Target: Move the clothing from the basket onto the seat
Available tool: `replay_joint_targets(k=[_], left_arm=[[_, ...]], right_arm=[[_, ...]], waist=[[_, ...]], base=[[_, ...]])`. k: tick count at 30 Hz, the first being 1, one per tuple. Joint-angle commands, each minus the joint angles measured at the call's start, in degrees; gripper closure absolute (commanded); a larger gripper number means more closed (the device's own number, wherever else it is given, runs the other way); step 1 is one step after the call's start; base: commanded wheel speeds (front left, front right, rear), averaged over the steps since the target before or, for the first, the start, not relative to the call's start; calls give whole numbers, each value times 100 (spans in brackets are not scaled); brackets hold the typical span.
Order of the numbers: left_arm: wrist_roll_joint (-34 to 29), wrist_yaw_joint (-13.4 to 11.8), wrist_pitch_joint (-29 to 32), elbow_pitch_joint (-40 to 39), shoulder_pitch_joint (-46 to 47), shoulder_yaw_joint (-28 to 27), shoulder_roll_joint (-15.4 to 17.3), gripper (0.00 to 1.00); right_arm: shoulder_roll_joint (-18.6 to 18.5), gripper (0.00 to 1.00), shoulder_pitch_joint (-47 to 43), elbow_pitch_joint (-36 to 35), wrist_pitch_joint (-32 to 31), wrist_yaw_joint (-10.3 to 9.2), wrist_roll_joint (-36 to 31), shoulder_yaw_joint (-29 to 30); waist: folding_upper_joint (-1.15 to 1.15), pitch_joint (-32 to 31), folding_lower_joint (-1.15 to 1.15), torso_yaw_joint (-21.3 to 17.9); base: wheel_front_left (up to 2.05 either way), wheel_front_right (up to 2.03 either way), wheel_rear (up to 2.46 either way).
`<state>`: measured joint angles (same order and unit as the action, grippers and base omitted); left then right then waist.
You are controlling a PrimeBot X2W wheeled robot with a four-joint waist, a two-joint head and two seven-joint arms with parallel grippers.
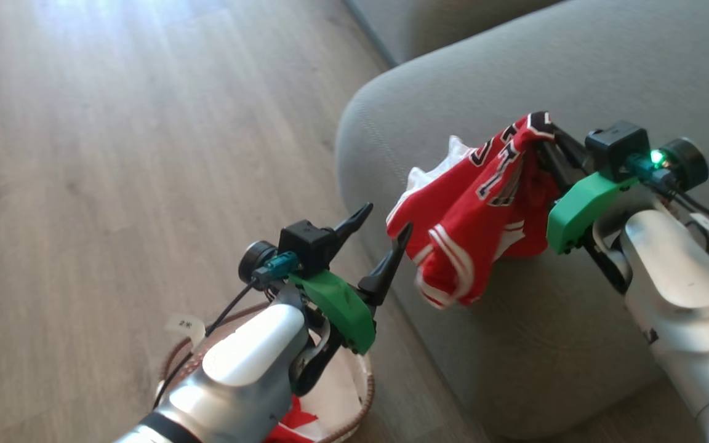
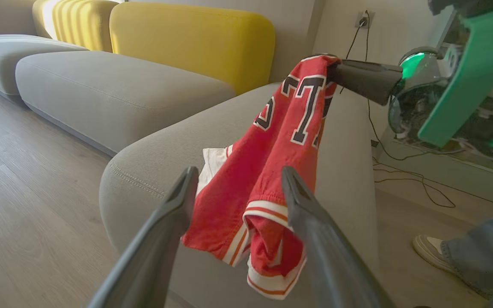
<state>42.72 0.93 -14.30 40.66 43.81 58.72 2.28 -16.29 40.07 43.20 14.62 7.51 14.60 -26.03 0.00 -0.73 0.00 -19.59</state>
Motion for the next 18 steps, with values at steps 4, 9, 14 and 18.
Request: replay_joint_targets(k=[4,9,14,18], left_arm=[[-83,-9,-69,-256,62,-137,67,0],[-135,-16,-69,-291,51,-64,63,0],[-176,-29,-68,-365,159,86,61,0],[-213,-85,-56,-463,290,213,61,0]], right_arm=[[-64,100,333,-285,38,-2,36,-13],[-121,100,455,-316,0,-2,118,-10],[-206,100,825,-340,-119,-2,185,37],[-413,100,1299,-303,-226,-2,227,134]], waist=[[0,126,0,-360],[0,238,0,-399],[0,531,0,-198],[0,861,0,88]], base=[[0,0,0],[0,0,0],[0,0,0],[0,0,0]])
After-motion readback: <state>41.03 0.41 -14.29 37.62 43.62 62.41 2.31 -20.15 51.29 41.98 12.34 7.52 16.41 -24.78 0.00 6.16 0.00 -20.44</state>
